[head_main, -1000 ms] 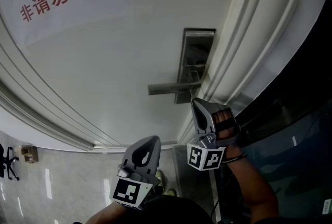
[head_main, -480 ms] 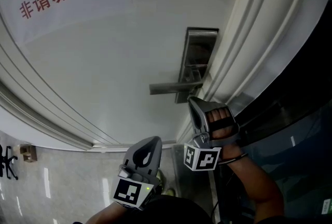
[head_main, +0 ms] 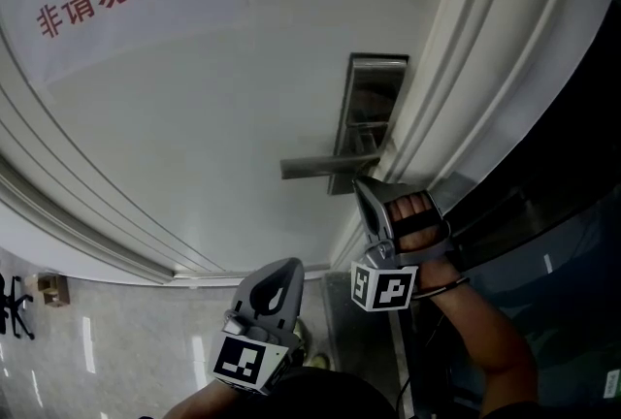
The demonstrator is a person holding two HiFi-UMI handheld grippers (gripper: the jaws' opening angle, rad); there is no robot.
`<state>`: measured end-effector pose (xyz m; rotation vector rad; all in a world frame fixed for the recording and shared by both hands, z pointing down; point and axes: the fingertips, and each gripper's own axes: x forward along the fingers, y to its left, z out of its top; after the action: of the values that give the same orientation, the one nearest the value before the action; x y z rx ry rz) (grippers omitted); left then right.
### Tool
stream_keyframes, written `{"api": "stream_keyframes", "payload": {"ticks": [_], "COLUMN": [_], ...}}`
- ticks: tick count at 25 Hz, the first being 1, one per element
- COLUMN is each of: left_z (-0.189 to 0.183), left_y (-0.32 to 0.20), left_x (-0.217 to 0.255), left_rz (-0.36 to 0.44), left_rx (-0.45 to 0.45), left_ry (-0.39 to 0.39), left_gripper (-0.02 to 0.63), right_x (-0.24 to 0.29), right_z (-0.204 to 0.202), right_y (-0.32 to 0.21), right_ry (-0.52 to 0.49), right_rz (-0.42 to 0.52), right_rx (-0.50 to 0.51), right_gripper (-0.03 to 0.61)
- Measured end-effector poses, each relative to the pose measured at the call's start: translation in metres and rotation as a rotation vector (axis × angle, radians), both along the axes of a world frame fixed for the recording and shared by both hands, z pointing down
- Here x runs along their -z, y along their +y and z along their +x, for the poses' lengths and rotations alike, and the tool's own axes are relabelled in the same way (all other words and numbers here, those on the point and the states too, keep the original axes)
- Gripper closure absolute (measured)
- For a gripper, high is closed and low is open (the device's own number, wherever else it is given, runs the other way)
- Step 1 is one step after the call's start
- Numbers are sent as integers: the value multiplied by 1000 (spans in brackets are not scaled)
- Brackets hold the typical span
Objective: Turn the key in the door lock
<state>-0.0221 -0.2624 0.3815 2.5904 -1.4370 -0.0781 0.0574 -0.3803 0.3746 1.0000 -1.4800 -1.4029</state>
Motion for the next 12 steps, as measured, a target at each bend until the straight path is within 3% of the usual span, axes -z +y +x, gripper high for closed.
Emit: {"api": "stream_keyframes", "payload": {"ticks": [12], "left_z": [-12], "left_y": [-2], "left_x": [-3], "left_rz": [-9], "left_rx": [20], "left_ry": [4], "left_gripper": [609], "right_x": [-1], "right_z": [-4], "right_y": [-20], "right_ry": [34], "right_rz": [38], "right_rx": [0], "right_gripper": [558]}}
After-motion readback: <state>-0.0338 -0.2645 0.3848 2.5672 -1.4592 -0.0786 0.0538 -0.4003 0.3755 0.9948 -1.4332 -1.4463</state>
